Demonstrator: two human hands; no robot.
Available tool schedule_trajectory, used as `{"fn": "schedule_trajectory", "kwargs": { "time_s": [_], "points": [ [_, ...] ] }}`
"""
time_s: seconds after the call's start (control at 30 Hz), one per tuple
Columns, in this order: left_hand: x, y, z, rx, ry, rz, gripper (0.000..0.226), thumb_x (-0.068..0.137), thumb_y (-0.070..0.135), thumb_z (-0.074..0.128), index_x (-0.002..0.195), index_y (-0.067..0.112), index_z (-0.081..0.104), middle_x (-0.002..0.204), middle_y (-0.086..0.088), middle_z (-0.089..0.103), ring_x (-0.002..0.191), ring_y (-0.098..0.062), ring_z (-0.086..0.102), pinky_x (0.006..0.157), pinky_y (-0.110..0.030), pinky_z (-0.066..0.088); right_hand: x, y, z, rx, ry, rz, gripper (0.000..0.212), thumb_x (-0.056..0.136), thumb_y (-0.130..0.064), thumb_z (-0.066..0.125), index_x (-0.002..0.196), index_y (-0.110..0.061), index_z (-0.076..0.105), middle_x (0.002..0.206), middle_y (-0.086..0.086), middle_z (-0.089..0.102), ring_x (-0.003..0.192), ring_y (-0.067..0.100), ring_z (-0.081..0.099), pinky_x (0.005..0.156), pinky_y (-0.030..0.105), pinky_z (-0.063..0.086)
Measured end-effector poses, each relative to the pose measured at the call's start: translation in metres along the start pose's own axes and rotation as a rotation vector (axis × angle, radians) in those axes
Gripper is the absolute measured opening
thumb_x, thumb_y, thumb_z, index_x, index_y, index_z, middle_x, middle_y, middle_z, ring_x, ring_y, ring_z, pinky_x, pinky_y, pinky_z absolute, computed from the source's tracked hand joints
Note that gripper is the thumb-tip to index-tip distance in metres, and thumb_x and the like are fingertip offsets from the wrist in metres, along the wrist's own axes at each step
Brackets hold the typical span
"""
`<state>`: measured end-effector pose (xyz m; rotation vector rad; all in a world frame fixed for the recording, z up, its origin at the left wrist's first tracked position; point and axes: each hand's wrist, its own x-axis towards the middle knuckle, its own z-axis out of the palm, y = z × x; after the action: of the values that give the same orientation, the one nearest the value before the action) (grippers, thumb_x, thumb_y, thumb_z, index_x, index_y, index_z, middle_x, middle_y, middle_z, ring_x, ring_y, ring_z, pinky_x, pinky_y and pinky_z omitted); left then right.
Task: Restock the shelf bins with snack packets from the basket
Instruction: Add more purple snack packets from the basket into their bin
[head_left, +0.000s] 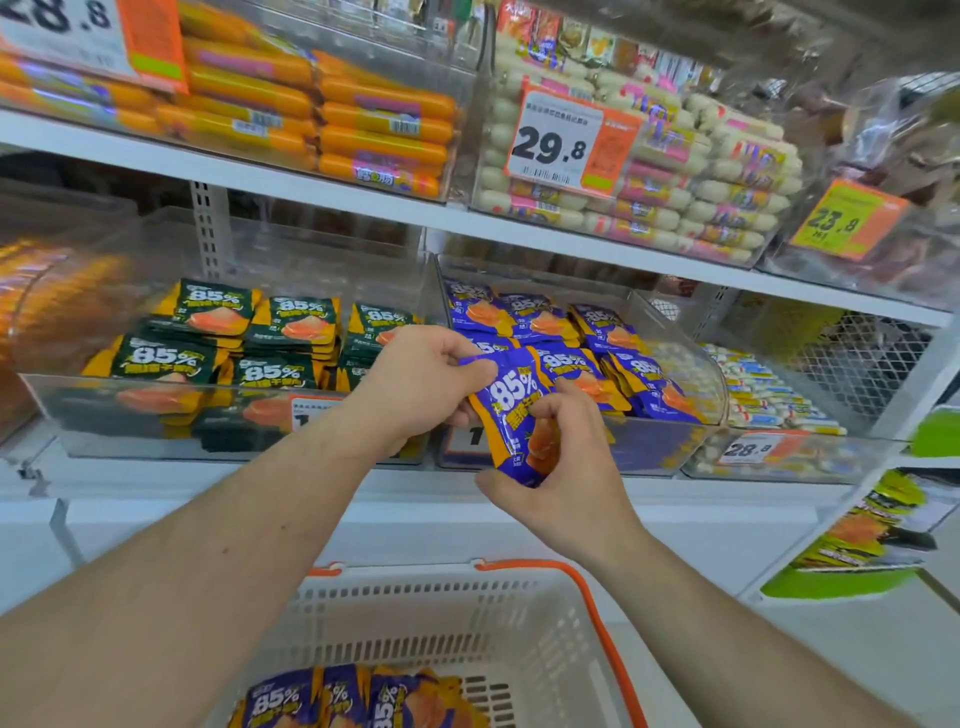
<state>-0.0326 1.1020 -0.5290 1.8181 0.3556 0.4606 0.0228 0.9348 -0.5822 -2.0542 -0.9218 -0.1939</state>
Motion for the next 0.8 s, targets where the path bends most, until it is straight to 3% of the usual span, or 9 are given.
{"fn": "schedule_trajectory", "kwargs": {
  "time_s": [0.1, 0.17, 0.2, 0.27, 0.37, 0.47, 0.53, 0.63, 0.8],
  "points": [
    [0.007, -0.001, 0.0, 0.214, 0.105, 0.116, 0.014, 0.092, 0.032, 0.065, 0.084, 0.021, 0.068, 0.065, 0.004, 0.07, 0.057, -0.008, 0.066, 0.055, -0.024, 0.052, 0.011, 0.003, -0.004, 0.008, 0.065, -0.011, 0.054, 0.063, -0.029, 0.085, 0.099, -0.027, 0.046, 0.098, -0.016, 0.045, 0.116, 0.008, 0.046, 0.082, 0.011, 0.037],
    [0.011, -0.002, -0.004, 0.38, 0.251, 0.194, 0.015, 0.089, 0.04, 0.063, 0.083, 0.028, 0.067, 0.074, 0.011, 0.066, 0.069, -0.004, 0.062, 0.062, -0.023, 0.048, 0.024, 0.006, -0.011, -0.008, 0.13, -0.007, 0.052, 0.064, -0.027, 0.085, 0.102, -0.028, 0.049, 0.094, -0.011, 0.046, 0.088, 0.005, 0.047, 0.07, 0.015, 0.038],
    [0.014, -0.004, -0.006, 0.429, 0.309, 0.221, 0.013, 0.088, 0.042, 0.062, 0.087, 0.03, 0.066, 0.079, 0.013, 0.064, 0.074, -0.004, 0.06, 0.065, -0.024, 0.047, 0.033, 0.008, -0.015, -0.046, 0.144, -0.004, 0.052, 0.064, -0.029, 0.084, 0.105, -0.027, 0.052, 0.097, -0.009, 0.047, 0.084, 0.004, 0.045, 0.07, 0.015, 0.038],
    [0.022, -0.011, -0.009, 0.518, 0.36, 0.267, 0.02, 0.088, 0.042, 0.062, 0.102, 0.029, 0.065, 0.096, 0.013, 0.061, 0.085, -0.009, 0.058, 0.074, -0.029, 0.047, 0.055, 0.015, -0.021, -0.15, 0.142, 0.02, 0.056, 0.062, -0.042, 0.078, 0.11, -0.026, 0.056, 0.107, -0.003, 0.05, 0.092, 0.006, 0.045, 0.079, 0.023, 0.041],
    [0.036, -0.025, -0.005, 0.583, 0.29, 0.287, 0.045, 0.087, 0.039, 0.064, 0.129, 0.023, 0.056, 0.129, 0.004, 0.051, 0.111, -0.017, 0.056, 0.088, -0.039, 0.05, 0.091, 0.026, -0.024, -0.248, 0.113, 0.151, 0.066, 0.052, -0.062, 0.061, 0.111, -0.032, 0.062, 0.131, 0.007, 0.051, 0.124, 0.02, 0.045, 0.101, 0.043, 0.042],
    [0.043, -0.034, 0.004, 0.61, 0.202, 0.276, 0.06, 0.087, 0.036, 0.064, 0.142, 0.02, 0.046, 0.147, 0.004, 0.04, 0.129, -0.017, 0.046, 0.099, -0.04, 0.047, 0.126, 0.032, -0.024, -0.327, 0.082, 0.202, 0.06, 0.06, -0.06, 0.066, 0.115, -0.033, 0.065, 0.142, 0.008, 0.046, 0.129, 0.03, 0.044, 0.106, 0.047, 0.039],
    [0.046, -0.038, 0.009, 0.629, 0.162, 0.252, 0.062, 0.088, 0.036, 0.064, 0.144, 0.02, 0.044, 0.152, 0.007, 0.033, 0.133, -0.014, 0.041, 0.1, -0.04, 0.047, 0.15, 0.037, -0.023, -0.386, 0.056, 0.246, 0.056, 0.071, -0.052, 0.072, 0.123, -0.034, 0.062, 0.146, 0.006, 0.042, 0.133, 0.031, 0.04, 0.109, 0.045, 0.035],
    [0.049, -0.038, 0.009, 0.601, 0.184, 0.23, 0.049, 0.088, 0.031, 0.064, 0.135, 0.022, 0.052, 0.149, 0.01, 0.035, 0.121, -0.012, 0.05, 0.091, -0.04, 0.051, 0.183, 0.046, -0.018, -0.441, 0.02, 0.337, 0.062, 0.074, -0.055, 0.071, 0.132, -0.037, 0.056, 0.142, 0.008, 0.046, 0.132, 0.034, 0.04, 0.109, 0.048, 0.036],
    [0.051, -0.039, 0.009, 0.589, 0.213, 0.241, 0.034, 0.09, 0.027, 0.062, 0.123, 0.026, 0.055, 0.145, 0.01, 0.039, 0.117, -0.013, 0.053, 0.083, -0.042, 0.055, 0.221, 0.063, -0.003, -0.495, -0.067, 0.424, 0.065, 0.073, -0.065, 0.067, 0.127, -0.03, 0.062, 0.131, 0.008, 0.06, 0.123, 0.034, 0.05, 0.103, 0.044, 0.045]
  ]
}}
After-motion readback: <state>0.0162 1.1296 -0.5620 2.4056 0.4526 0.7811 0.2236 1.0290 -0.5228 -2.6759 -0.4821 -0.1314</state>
